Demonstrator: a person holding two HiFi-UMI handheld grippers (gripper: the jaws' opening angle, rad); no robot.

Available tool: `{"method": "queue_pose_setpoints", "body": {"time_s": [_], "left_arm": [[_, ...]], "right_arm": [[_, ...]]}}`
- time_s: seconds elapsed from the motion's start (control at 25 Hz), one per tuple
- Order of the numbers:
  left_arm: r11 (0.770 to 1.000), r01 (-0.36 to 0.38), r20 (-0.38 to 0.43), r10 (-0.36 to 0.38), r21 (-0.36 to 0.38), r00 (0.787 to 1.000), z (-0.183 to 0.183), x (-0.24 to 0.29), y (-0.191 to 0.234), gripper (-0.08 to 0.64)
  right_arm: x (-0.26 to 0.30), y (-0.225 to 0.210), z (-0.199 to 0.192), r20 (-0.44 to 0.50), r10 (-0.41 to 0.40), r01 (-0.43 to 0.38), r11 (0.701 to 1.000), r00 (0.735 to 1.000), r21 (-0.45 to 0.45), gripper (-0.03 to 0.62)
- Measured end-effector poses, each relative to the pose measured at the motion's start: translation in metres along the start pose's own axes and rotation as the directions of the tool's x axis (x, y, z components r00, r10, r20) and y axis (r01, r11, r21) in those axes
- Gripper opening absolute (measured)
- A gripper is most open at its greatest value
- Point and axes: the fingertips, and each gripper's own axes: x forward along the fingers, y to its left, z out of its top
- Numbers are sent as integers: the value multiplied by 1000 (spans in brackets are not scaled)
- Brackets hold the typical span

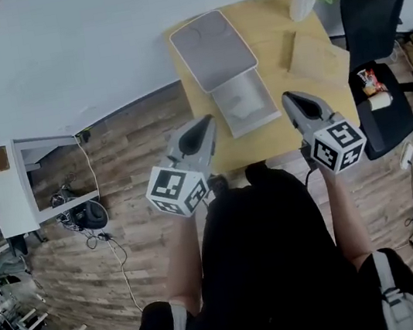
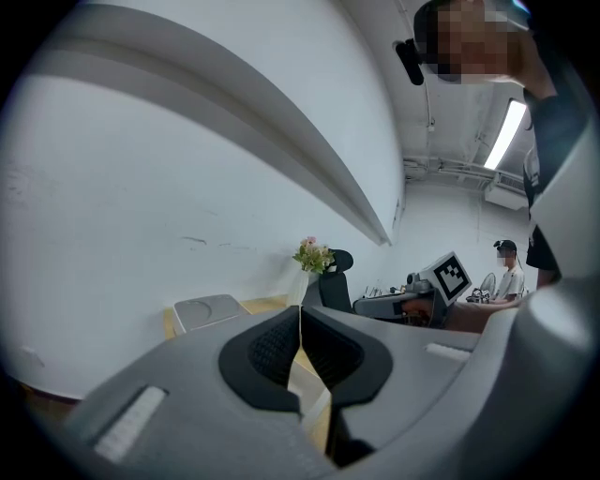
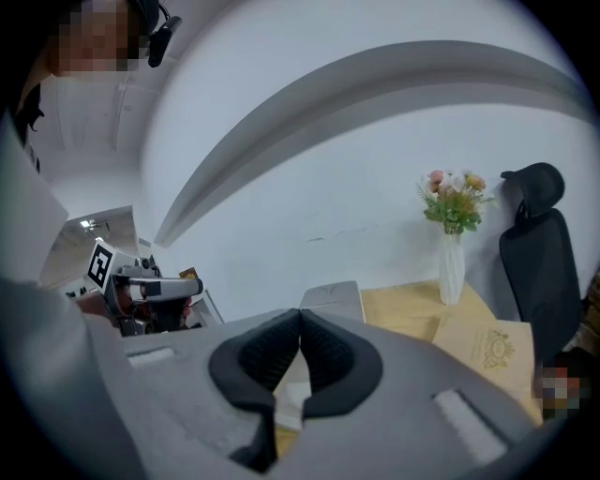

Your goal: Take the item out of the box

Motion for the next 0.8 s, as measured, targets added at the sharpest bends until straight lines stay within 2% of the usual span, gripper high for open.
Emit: {"method": "queue_pose_setpoints", "body": {"time_s": [0.4,0.72,0.8], "left_arm": [[997,-69,-4,69,-23,998,-2,28,3,14],[994,-105,-23,104,-34,994,-8,27,8,14],[994,-108,-28,107,-33,994,-9,28,7,14]], "right_arm": [[34,-15,-17,-131,119,-125,992,984,-35,3],[47,-15,-33,-196,135,-151,986,971,-70,5],[49,-16,-37,-212,142,-160,984,967,-72,26]]}}
